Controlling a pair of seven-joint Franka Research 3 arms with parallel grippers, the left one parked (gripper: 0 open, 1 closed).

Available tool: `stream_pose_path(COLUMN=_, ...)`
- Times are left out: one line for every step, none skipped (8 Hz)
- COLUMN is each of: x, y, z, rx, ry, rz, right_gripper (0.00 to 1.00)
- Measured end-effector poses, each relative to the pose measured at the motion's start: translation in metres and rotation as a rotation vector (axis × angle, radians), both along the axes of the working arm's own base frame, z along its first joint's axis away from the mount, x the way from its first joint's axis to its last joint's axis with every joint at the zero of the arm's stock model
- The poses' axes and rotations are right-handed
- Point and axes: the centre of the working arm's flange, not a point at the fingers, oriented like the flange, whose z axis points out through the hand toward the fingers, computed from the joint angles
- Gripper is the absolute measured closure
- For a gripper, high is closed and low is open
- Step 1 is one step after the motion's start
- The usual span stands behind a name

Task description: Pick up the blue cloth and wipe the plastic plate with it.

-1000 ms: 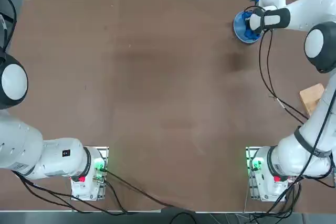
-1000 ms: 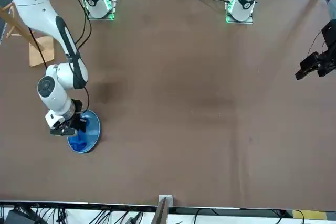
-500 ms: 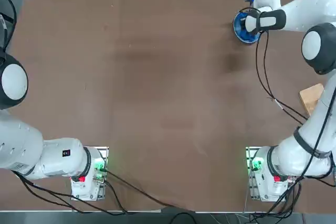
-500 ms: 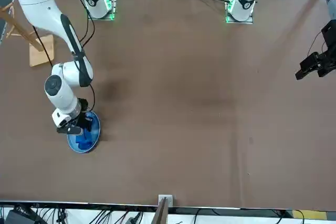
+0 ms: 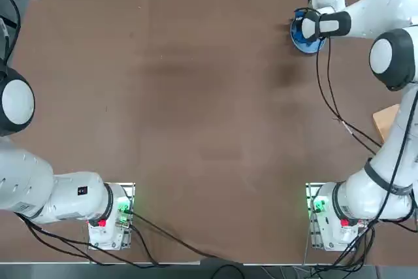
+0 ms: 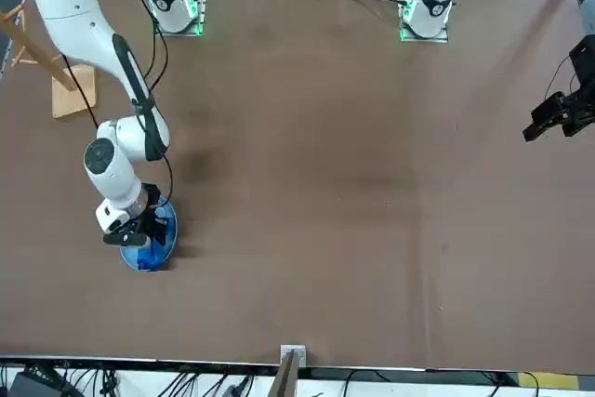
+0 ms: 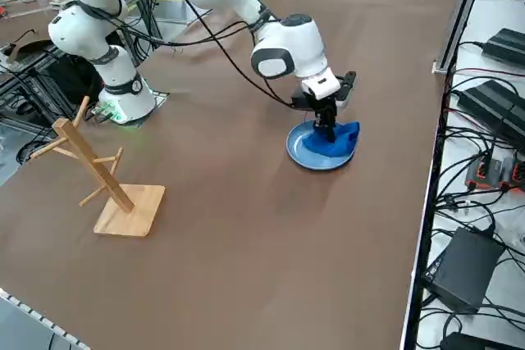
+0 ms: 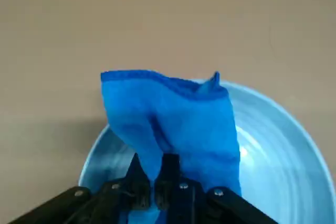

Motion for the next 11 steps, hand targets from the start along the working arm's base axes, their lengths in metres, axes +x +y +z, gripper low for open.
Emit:
stream_pose_path(x=0.006, y=-0.008, z=0.0, rx=-0.017, ry=-0.012, rz=0.01, right_gripper=0.94)
stream_pose_path(x=0.01, y=-0.021, z=-0.001, rx=-0.037, ry=-0.02, rz=0.017, right_gripper=0.94)
stream_pose_path(x=0.012, y=-0.038, z=-0.002, rx=-0.053, ry=-0.021, rz=0.019, right_gripper=0.94)
stream_pose_path(x=0.011, y=-0.053, z=-0.003, rx=-0.062, ry=-0.019, rz=0.017, right_gripper=0.94)
stream_pose_path(x=0.01, y=-0.059, z=-0.004, rx=-0.063, ry=-0.016, rz=0.015, right_gripper=0.94)
stream_pose_path(x=0.008, y=-0.059, z=-0.005, rx=-0.061, ry=-0.019, rz=0.017, right_gripper=0.94)
stream_pose_path(x=0.005, y=-0.058, z=-0.006, rx=-0.06, ry=-0.021, rz=0.018, right_gripper=0.94)
stream_pose_path(x=0.0, y=-0.057, z=-0.006, rx=-0.059, ry=-0.017, rz=0.017, right_gripper=0.94)
stream_pose_path(x=-0.005, y=-0.054, z=-0.006, rx=-0.057, ry=-0.01, rz=0.016, right_gripper=0.94)
stream_pose_path(x=-0.01, y=-0.049, z=-0.006, rx=-0.054, ry=-0.003, rz=0.009, right_gripper=0.94)
stream_pose_path(x=-0.016, y=-0.04, z=-0.006, rx=-0.049, ry=0.004, rz=0.0, right_gripper=0.94)
